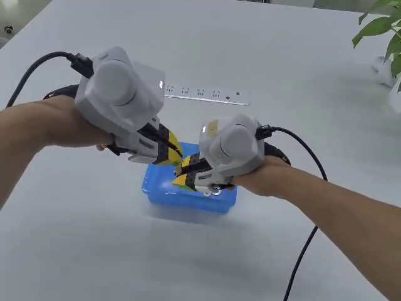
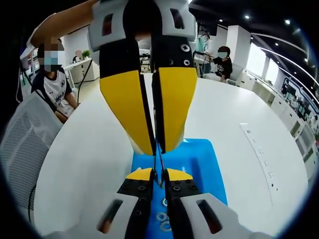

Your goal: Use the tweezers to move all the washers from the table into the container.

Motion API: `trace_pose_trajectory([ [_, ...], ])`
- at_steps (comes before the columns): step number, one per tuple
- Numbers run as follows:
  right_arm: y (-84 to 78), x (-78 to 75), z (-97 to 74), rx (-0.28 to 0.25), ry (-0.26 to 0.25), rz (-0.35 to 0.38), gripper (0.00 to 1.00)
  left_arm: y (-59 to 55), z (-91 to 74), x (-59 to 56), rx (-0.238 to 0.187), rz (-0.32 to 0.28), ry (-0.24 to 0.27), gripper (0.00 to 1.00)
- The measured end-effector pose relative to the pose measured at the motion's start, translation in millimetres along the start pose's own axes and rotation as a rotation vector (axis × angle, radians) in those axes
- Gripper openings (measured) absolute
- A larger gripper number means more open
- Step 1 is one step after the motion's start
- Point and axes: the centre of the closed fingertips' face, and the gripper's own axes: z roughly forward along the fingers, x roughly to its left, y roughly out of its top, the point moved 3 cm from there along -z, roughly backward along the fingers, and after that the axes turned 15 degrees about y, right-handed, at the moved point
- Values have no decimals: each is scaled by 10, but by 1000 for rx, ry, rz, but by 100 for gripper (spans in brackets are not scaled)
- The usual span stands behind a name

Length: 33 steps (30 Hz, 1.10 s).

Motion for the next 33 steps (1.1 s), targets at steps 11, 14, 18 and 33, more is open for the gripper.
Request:
trace_pose_trajectory([
  [11,-138,-50,58,12,14,13,10,-67,138,-3,9,-11,-9,5],
  [14,-158,-51,76,17,17,13,10,-88,152,-6,15,-6,-11,5],
  [18,-164,-52,91,20,20,14,10,-104,158,-6,17,-9,-14,5],
  [33,-157,-33,95,30,15,5,12,-109,142,-25,12,-3,-20,5],
])
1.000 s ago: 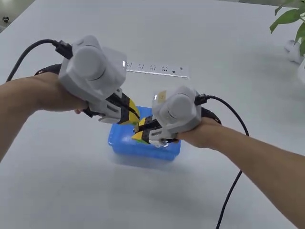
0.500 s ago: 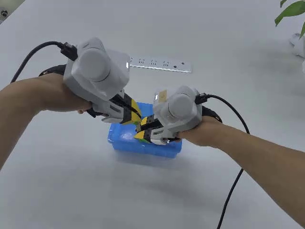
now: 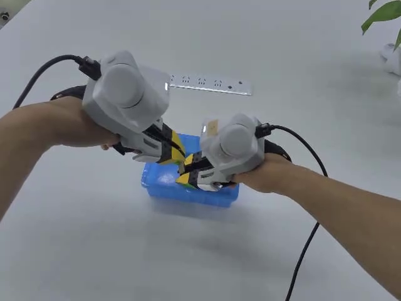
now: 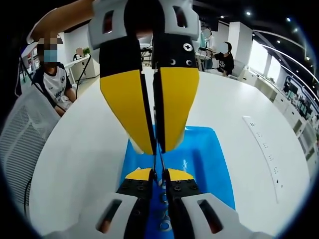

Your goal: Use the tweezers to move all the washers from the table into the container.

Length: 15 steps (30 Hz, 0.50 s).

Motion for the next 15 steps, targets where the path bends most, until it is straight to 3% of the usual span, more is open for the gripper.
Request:
trace_pose_trajectory([
  [15,216,115,-188,-14,-30,-45,13,168,-286,-36,-20,24,4,5],
])
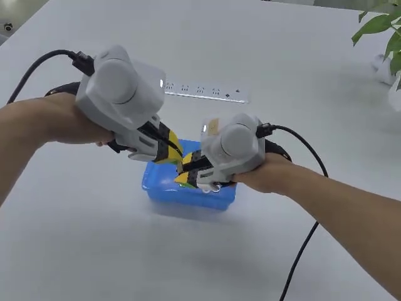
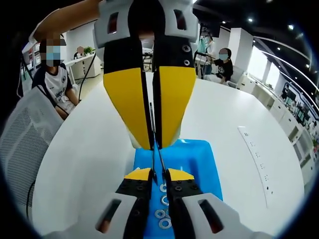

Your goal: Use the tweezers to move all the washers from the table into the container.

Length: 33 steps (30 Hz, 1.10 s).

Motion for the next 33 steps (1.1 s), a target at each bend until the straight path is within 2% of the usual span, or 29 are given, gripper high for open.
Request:
trace_pose_trajectory([
  [10,127,135,-116,-6,-17,-25,14,122,-157,-62,-4,14,-3,5],
  [21,217,427,-208,-13,-31,-46,13,220,-320,-272,-2,30,-14,5],
  [33,208,663,-231,-8,-34,-48,10,235,-420,-474,-16,21,-21,5],
])
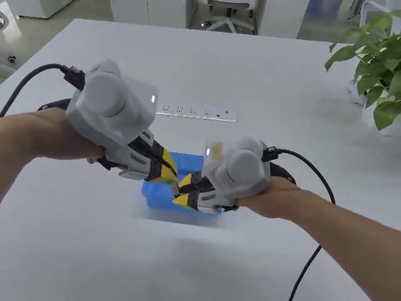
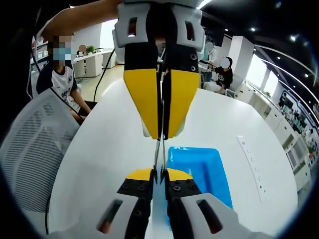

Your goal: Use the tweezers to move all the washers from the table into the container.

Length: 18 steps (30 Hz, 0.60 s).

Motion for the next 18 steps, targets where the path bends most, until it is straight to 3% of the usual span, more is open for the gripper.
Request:
trace_pose_trajectory([
  [18,-169,331,31,88,23,-13,7,-258,25,-366,40,43,-25,5],
])
